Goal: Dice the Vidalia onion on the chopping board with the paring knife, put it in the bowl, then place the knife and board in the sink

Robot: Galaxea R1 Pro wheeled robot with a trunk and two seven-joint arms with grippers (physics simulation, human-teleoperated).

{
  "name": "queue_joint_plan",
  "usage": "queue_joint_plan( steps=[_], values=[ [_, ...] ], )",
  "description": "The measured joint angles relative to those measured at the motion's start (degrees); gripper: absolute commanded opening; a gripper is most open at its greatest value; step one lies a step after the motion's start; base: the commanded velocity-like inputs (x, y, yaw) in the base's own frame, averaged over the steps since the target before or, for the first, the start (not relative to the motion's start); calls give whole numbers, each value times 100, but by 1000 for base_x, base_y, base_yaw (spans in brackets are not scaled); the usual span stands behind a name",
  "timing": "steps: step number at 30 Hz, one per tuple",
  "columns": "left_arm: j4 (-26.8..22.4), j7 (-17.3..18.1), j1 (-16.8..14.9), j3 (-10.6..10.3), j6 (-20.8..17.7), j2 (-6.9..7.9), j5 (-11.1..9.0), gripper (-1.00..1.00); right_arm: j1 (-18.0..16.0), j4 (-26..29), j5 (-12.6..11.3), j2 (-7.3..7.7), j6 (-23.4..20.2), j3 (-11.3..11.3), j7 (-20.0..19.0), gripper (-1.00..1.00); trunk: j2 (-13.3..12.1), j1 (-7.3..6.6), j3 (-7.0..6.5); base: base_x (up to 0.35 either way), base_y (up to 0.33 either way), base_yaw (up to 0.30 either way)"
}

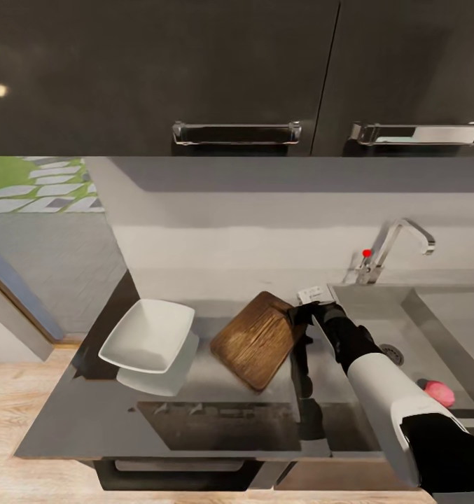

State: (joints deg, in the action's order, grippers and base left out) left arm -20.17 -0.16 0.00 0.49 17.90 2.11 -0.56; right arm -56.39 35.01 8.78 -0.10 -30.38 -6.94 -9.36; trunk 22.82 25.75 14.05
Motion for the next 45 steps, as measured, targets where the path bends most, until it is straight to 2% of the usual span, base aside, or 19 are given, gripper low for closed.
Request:
queue_joint_plan(
  steps=[12,45],
  values=[
    [29,7,0,-3,4,-9,5,100,0,-1,-5,88,-3,19,7,-100,0,0,-108,0,0,0],
    [42,8,0,-8,10,0,8,100,0,-4,-11,97,-9,18,7,-100,-1,0,-407,-4,0,0]
  ],
)
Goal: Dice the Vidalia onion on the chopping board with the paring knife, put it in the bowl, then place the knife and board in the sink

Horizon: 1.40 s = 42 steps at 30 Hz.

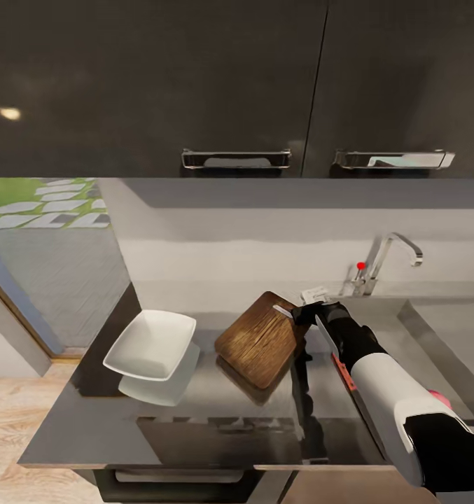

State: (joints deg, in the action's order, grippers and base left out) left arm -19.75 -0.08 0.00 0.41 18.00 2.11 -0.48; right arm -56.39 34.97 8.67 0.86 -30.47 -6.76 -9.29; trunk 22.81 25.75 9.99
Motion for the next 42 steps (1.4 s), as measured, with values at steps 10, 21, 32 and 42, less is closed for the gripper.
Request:
queue_joint_plan(
  steps=[10,21,32,42],
  values=[
    [11,0,0,4,0,-4,0,100,0,-1,-1,5,0,-1,0,-100,0,2,-91,-201,0,0],
    [12,0,0,0,0,-8,0,100,0,-1,-8,0,-1,2,-2,-100,0,0,-173,-204,0,0],
    [12,0,1,0,0,-9,0,100,-2,5,-97,15,-12,479,37,-100,0,0,-180,-10,0,0],
    [12,0,0,0,0,-9,0,100,1,1,-135,3,-10,1616,320,-100,-1,0,-179,0,0,0]
  ],
)
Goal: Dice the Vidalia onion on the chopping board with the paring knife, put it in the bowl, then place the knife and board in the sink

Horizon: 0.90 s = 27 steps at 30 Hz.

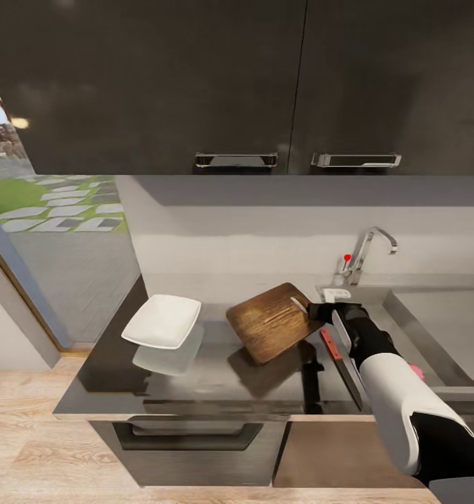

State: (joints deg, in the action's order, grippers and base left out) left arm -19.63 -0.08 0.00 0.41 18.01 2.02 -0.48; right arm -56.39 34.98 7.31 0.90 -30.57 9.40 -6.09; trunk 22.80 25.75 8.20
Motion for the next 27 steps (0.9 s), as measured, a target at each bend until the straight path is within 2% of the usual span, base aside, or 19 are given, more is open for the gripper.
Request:
queue_joint_plan(
  steps=[7,9,13,18,24,27],
  values=[
    [0,0,0,0,0,1,0,100,0,1,-1,-37,1,65,331,-100,0,0,0,0,0,0],
    [0,0,0,0,0,0,0,100,0,5,18,-48,1,74,527,-100,0,0,0,0,0,0],
    [0,0,0,0,0,0,0,100,1,8,-18,-125,9,71,872,-100,0,0,0,0,0,0],
    [0,0,0,0,0,1,0,100,1,15,-52,-194,11,64,1061,-100,0,0,0,0,0,0],
    [0,0,0,0,0,0,0,100,0,17,-482,-313,3,71,1256,-100,0,0,0,0,0,0],
    [1,0,-1,-1,0,0,0,100,1,16,-814,-405,1,75,1489,-100,0,0,0,0,0,0]
  ],
)
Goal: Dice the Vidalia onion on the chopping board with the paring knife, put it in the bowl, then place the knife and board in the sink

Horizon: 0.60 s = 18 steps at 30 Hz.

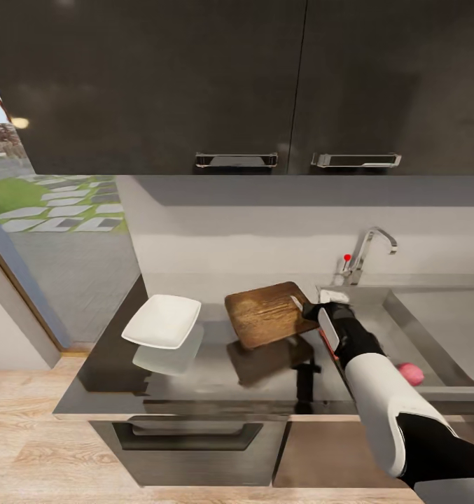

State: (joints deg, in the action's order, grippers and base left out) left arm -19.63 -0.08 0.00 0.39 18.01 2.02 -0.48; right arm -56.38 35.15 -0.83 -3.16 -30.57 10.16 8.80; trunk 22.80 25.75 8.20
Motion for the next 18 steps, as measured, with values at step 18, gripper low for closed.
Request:
queue_joint_plan(
  steps=[18],
  values=[
    [105,0,0,2,-5,-9,2,100,-1,-25,-711,-510,563,3,1654,-100,-1,1,-1,-77,34,0]
  ],
)
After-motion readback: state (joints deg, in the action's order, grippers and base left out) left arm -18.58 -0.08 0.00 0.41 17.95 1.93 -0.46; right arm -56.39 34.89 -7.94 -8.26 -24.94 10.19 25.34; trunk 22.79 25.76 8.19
